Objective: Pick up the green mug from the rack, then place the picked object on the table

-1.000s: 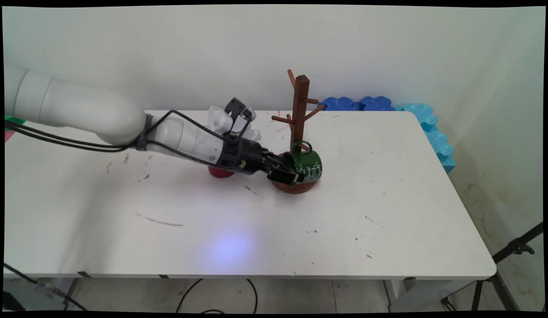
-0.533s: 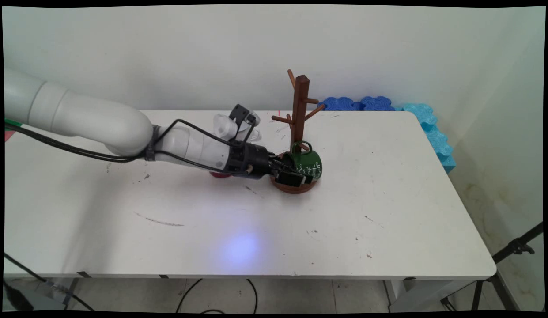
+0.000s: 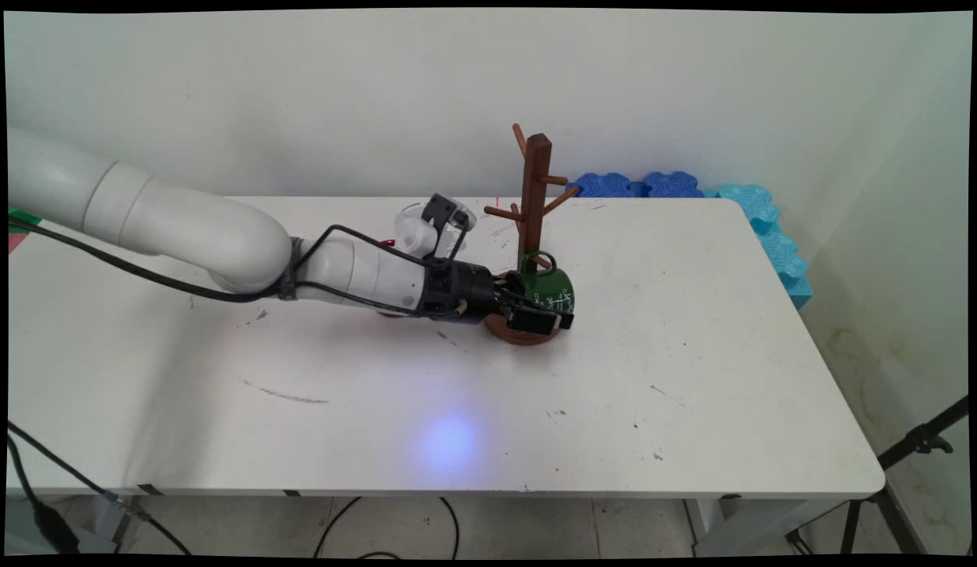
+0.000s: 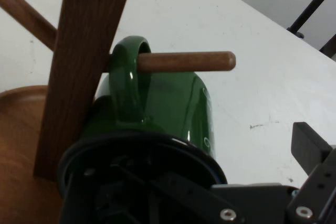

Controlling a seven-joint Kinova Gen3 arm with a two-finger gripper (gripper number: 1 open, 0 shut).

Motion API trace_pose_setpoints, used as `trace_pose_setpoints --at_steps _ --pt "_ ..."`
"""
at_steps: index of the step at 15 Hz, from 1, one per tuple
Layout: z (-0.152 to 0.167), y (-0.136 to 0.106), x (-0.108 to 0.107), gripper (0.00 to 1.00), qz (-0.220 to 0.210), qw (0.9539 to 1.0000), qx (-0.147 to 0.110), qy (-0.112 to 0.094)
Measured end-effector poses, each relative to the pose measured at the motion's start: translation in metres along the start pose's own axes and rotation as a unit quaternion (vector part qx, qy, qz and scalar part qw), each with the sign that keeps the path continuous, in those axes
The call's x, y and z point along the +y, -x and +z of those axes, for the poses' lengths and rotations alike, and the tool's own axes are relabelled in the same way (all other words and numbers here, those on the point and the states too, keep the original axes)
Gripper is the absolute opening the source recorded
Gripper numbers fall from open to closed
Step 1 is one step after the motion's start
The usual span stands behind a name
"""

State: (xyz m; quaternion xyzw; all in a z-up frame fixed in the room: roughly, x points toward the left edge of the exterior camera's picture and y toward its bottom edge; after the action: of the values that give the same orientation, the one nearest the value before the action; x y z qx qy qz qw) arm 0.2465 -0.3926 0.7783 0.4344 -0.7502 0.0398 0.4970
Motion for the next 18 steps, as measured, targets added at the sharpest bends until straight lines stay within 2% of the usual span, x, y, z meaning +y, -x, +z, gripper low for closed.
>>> trace_pose_setpoints --at_steps 3,4,11,18 --pt "0.0036 0.0017 0.0005 1.00 0.001 1.0000 0.003 0.001" --pt "0.0047 0.0025 0.0006 0.00 0.003 1.0000 0.003 0.002" --pt "0.0080 0.0061 0.0012 0.00 0.020 0.9998 -0.004 0.009" --pt "0.0042 0.0032 0.0051 0.00 0.032 0.9994 0.001 0.014"
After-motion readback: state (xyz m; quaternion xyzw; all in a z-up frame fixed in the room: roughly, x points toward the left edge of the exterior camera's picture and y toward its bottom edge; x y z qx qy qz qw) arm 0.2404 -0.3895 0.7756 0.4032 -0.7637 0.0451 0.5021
